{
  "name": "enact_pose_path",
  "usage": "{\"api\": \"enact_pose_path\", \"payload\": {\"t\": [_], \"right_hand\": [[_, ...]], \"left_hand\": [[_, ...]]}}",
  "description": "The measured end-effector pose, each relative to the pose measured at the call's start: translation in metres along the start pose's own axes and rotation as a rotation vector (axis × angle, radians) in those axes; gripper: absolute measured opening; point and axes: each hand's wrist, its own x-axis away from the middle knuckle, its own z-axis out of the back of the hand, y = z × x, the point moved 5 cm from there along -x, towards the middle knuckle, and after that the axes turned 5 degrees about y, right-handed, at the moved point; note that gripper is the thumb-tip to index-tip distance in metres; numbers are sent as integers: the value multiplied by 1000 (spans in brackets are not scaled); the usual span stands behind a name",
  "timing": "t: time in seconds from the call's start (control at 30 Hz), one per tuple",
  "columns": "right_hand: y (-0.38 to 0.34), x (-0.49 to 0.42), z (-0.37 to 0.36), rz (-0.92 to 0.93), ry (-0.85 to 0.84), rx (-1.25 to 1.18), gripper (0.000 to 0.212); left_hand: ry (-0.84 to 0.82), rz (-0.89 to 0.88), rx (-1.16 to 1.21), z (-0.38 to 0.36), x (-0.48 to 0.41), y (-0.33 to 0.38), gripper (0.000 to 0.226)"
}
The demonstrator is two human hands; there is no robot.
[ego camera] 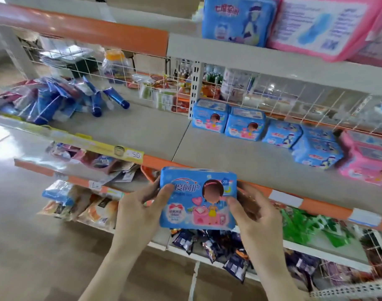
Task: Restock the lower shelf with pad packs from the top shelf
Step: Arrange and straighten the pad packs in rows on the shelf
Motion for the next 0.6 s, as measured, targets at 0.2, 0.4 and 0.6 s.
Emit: {"api": "enact_pose_path", "payload": {"t": [0.2, 0.4, 0.6], "right_hand": [[4, -17, -11, -4, 86, -9, 26], [13, -58, -5, 16, 131, -18, 33], [28, -124, -9, -48, 96, -59, 38]], "left_hand": [[-18, 29, 60, -12, -36, -2, 33], [-111, -52, -74, -46, -72, -5, 46], [-137, -113, -137, -81, -115, 5, 43]]}}
